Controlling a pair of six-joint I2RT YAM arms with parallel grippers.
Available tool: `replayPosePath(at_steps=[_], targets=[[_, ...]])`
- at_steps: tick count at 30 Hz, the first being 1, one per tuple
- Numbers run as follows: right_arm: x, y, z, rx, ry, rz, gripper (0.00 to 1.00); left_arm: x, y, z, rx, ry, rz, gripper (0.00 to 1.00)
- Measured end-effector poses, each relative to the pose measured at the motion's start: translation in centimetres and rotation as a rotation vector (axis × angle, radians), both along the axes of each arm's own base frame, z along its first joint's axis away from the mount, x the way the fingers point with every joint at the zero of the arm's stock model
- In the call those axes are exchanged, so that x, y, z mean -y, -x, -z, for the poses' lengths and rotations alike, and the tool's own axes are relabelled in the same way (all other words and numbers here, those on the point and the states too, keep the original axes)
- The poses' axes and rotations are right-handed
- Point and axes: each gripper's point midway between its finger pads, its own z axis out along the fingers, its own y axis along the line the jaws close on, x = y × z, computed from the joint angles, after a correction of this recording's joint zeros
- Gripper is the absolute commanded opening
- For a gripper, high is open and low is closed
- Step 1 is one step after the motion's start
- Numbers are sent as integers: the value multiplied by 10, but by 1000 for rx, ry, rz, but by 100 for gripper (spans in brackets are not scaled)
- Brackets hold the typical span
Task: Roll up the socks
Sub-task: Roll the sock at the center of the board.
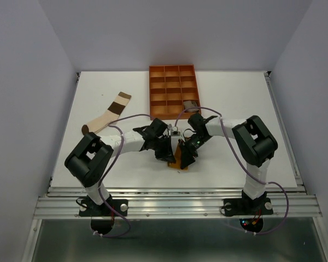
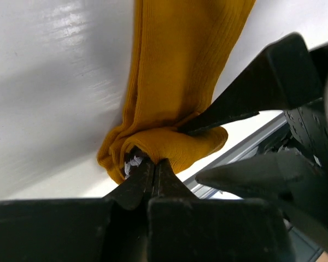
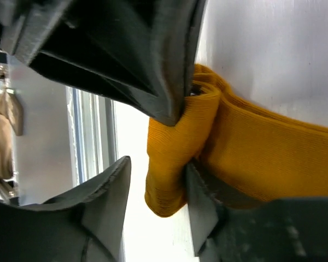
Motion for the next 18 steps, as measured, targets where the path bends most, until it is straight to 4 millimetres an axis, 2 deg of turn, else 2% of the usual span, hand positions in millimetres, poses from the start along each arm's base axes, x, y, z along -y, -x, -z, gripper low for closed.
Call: replayPosePath(at_steps=[7, 11, 18], targets=[[6, -8, -2, 98, 35, -14, 64, -1, -4, -2, -29, -50, -8, 0], [8, -24, -6, 221, 66, -9, 68, 0, 0, 2, -66, -84, 1, 0], [17, -49, -11, 426, 116, 37, 70, 0, 1, -3, -61, -128, 18, 0]])
